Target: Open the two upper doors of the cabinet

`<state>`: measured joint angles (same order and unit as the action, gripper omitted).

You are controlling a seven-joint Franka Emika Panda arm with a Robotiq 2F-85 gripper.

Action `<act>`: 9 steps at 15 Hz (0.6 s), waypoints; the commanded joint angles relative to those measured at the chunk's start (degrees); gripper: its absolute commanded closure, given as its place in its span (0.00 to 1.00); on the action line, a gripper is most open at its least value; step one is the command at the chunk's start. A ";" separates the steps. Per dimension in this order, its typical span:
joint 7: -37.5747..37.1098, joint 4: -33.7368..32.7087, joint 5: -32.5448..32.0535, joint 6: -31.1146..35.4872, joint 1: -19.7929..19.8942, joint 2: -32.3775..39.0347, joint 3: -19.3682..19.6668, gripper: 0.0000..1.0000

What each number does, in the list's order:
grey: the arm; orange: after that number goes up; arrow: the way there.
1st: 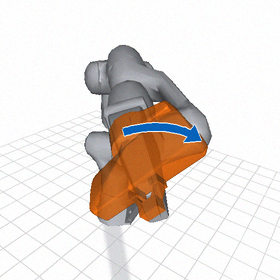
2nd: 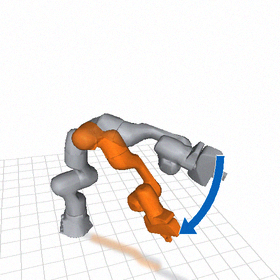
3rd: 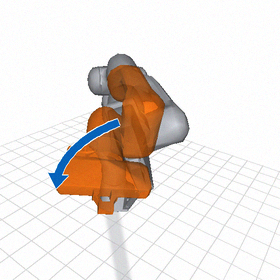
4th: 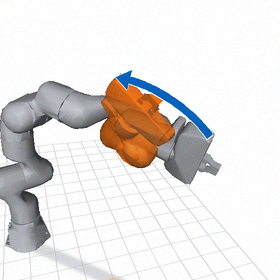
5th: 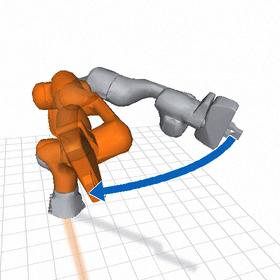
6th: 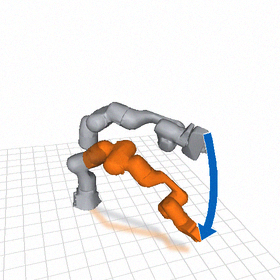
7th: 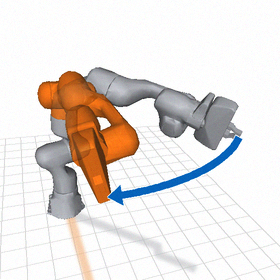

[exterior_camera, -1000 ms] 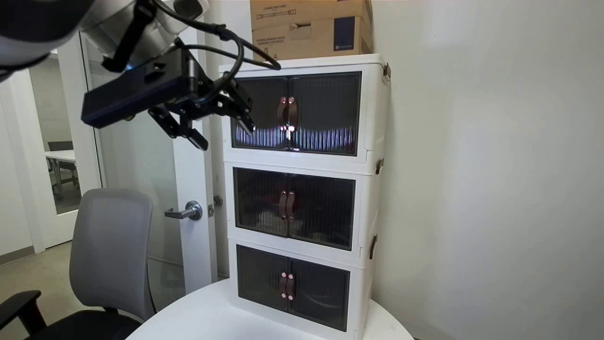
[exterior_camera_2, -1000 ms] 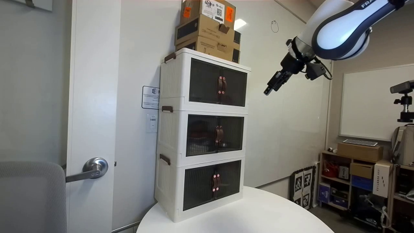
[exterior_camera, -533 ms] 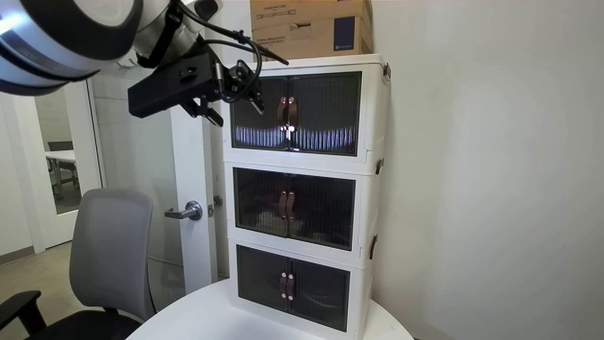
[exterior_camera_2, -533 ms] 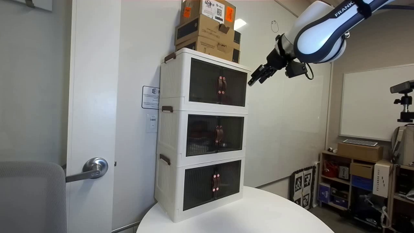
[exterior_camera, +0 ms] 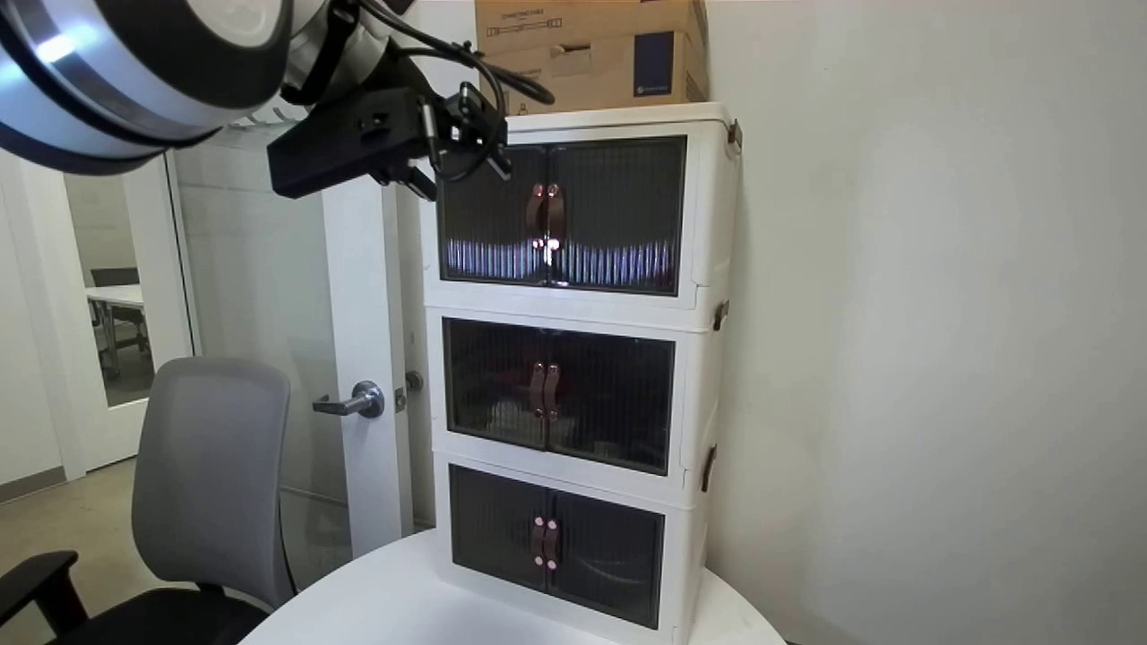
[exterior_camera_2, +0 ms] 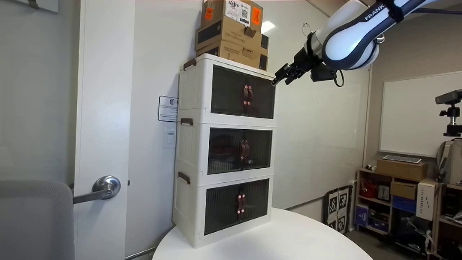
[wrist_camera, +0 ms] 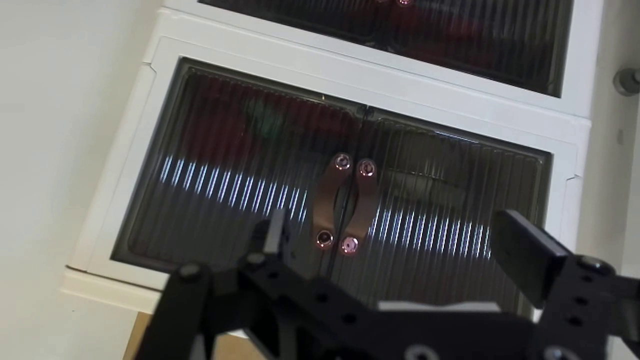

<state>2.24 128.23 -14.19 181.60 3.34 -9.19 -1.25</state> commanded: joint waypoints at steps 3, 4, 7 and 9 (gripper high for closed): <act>-0.43 1.28 -0.01 0.32 0.23 -0.98 -0.10 0.00; -2.10 1.81 -0.20 1.61 1.41 -1.14 -0.64 0.00; -5.35 1.31 -0.80 6.80 4.69 0.24 -2.11 0.00; -5.73 0.83 0.12 11.00 6.16 1.42 -2.98 0.00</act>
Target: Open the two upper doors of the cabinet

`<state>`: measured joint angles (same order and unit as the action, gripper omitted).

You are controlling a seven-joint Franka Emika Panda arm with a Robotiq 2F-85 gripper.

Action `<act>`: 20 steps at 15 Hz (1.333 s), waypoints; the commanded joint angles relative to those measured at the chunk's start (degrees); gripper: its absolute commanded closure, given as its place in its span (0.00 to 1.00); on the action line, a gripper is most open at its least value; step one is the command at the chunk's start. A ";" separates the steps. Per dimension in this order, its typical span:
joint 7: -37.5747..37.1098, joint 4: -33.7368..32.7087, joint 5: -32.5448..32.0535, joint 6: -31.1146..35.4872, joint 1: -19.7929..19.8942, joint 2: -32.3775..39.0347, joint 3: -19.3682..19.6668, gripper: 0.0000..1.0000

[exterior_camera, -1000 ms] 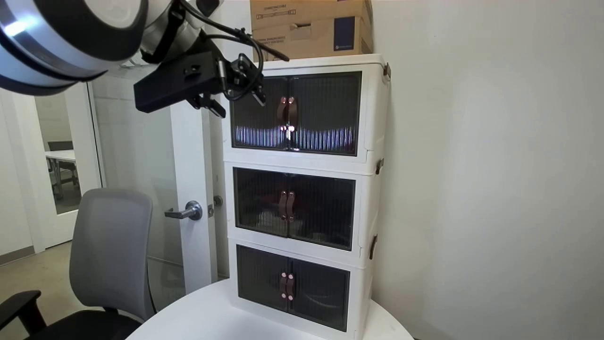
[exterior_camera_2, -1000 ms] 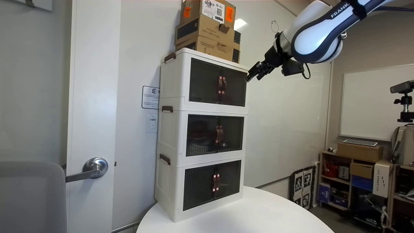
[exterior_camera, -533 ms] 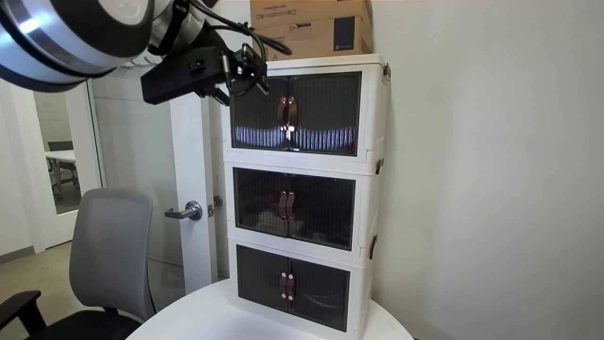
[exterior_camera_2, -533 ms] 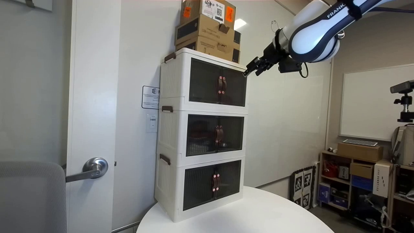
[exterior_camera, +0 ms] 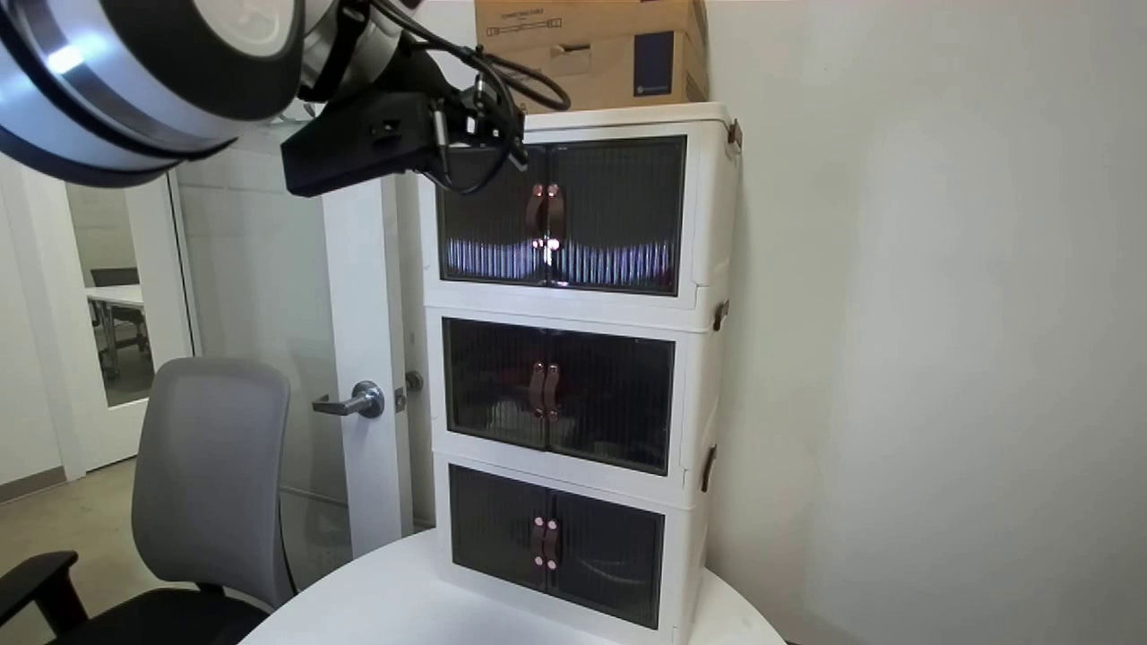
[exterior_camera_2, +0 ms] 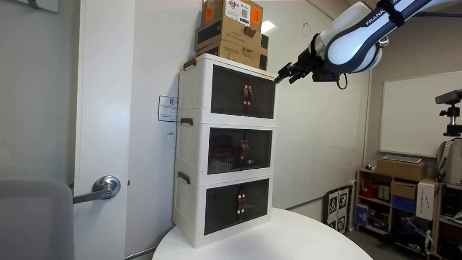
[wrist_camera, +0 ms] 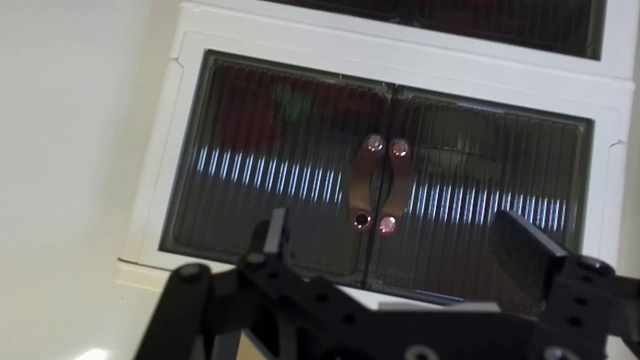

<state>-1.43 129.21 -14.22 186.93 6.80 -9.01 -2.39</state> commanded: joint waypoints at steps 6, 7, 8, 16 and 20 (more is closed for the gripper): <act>0.29 -1.69 2.64 12.86 3.60 6.58 -4.51 0.00; 0.82 -2.04 3.12 13.60 3.51 7.58 -4.78 0.00; 1.82 -2.48 4.00 14.39 3.61 8.70 -5.05 0.00; 11.12 -7.86 13.13 17.94 0.94 16.60 -4.33 0.00; 15.09 -11.18 16.90 19.99 -1.52 19.98 -3.73 0.00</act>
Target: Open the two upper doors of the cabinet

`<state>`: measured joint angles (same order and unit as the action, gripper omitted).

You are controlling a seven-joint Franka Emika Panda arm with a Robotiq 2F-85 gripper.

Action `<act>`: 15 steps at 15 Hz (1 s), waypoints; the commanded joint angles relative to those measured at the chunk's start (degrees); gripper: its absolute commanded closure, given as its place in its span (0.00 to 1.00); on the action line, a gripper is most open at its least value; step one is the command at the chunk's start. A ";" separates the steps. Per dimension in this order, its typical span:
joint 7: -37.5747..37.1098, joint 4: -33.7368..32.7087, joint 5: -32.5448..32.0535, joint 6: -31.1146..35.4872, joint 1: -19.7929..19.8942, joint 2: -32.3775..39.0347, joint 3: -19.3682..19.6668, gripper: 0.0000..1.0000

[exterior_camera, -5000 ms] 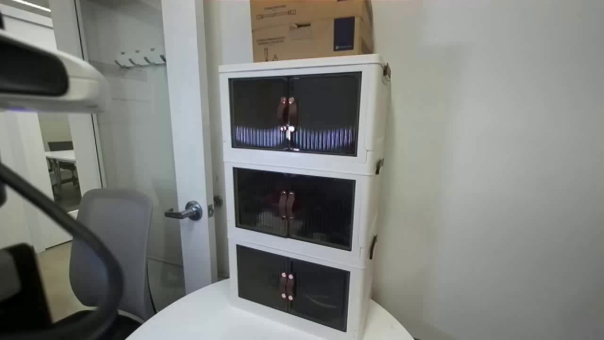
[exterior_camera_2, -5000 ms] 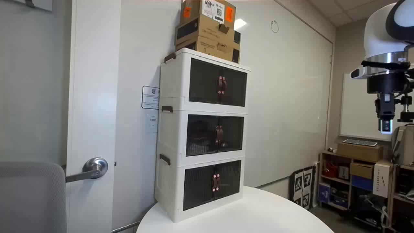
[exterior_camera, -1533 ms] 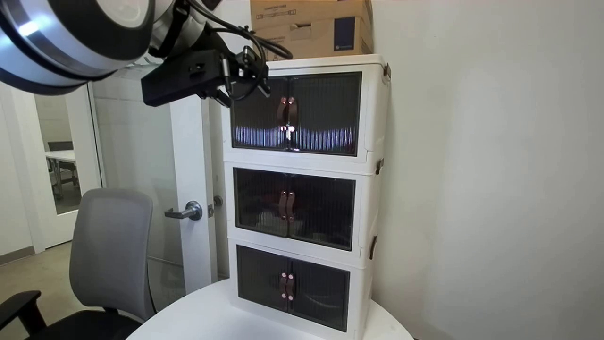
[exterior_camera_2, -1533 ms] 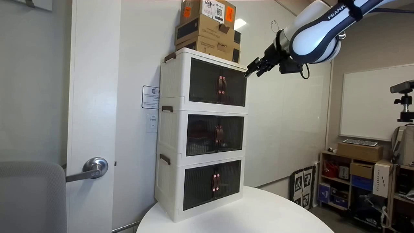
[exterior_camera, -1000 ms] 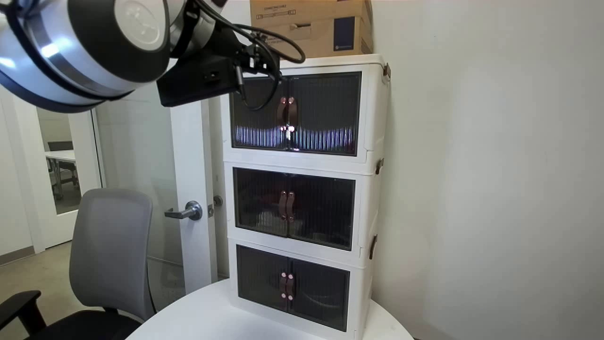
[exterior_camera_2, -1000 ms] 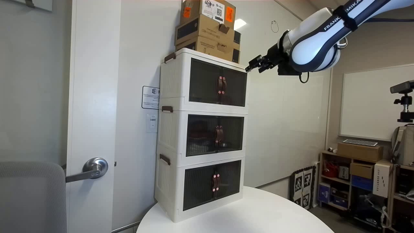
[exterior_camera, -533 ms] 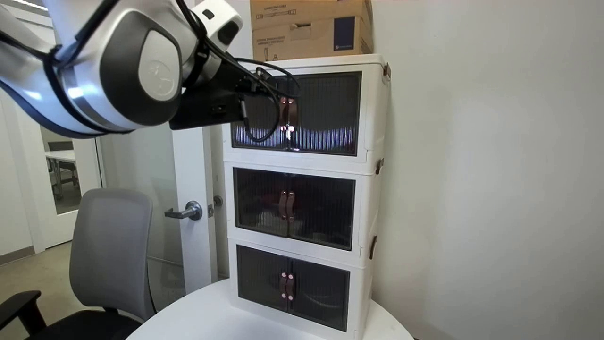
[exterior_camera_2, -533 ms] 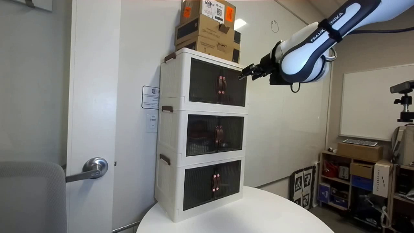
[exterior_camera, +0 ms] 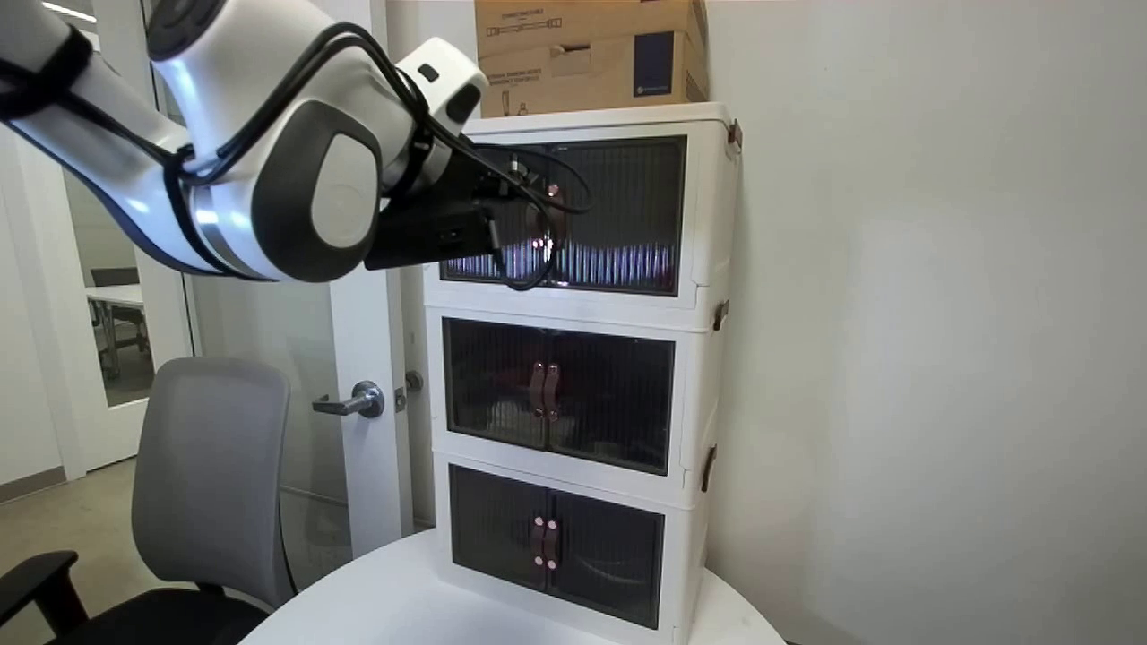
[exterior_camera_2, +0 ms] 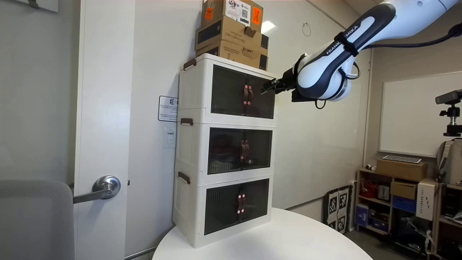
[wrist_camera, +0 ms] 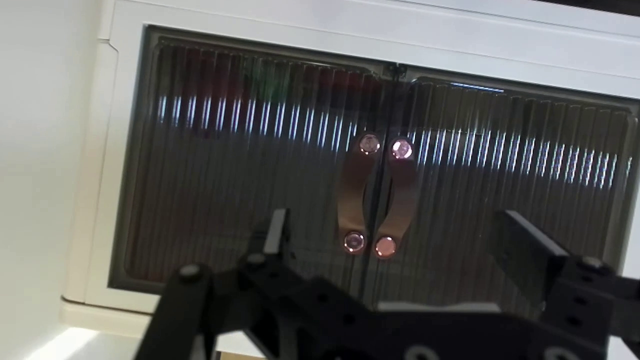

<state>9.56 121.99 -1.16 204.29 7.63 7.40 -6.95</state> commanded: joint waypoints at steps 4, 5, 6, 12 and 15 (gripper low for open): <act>8.55 -6.72 9.09 5.48 -5.35 6.65 1.94 0.00; 9.33 -7.28 9.88 6.01 -5.88 7.32 2.04 0.00; 9.94 -7.81 10.54 6.48 -6.36 7.89 2.16 0.00; 13.44 -11.18 13.30 11.08 -9.01 11.51 3.00 0.00; 14.36 -12.68 13.56 12.67 -9.69 13.25 3.16 0.00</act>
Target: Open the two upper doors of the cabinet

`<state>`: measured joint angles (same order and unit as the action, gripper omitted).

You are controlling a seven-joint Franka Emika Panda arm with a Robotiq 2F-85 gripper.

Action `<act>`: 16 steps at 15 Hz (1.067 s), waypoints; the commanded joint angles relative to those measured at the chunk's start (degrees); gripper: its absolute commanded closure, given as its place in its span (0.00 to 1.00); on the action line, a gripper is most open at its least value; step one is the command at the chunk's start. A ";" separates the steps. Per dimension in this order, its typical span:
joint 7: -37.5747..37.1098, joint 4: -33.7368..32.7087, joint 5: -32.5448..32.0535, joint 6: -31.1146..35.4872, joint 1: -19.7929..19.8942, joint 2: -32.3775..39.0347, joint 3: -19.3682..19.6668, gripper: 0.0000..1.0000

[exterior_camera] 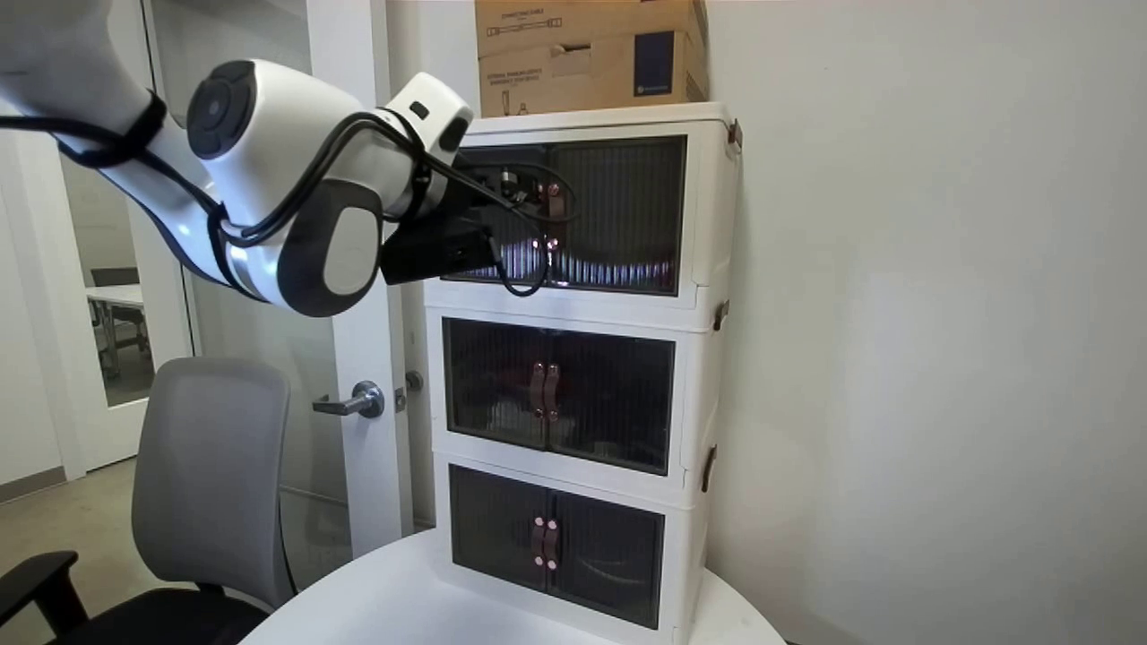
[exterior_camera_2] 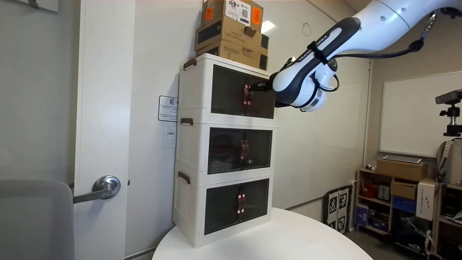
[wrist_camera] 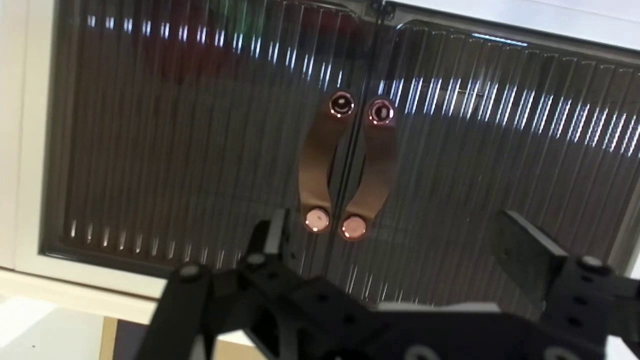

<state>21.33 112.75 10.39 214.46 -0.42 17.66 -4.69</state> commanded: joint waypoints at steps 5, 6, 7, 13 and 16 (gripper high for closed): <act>2.68 -5.88 2.02 2.62 -2.10 5.69 0.96 0.00; 3.14 -6.54 2.58 3.02 -2.38 6.40 1.29 0.00; 3.49 -7.17 3.26 3.04 -2.65 6.95 1.59 0.00; 4.74 -11.35 3.98 3.19 -3.43 10.65 2.71 0.00; 4.59 -13.70 3.22 3.16 -3.53 12.39 2.41 0.00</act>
<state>24.49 103.38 13.07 216.17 -2.77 27.03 -2.89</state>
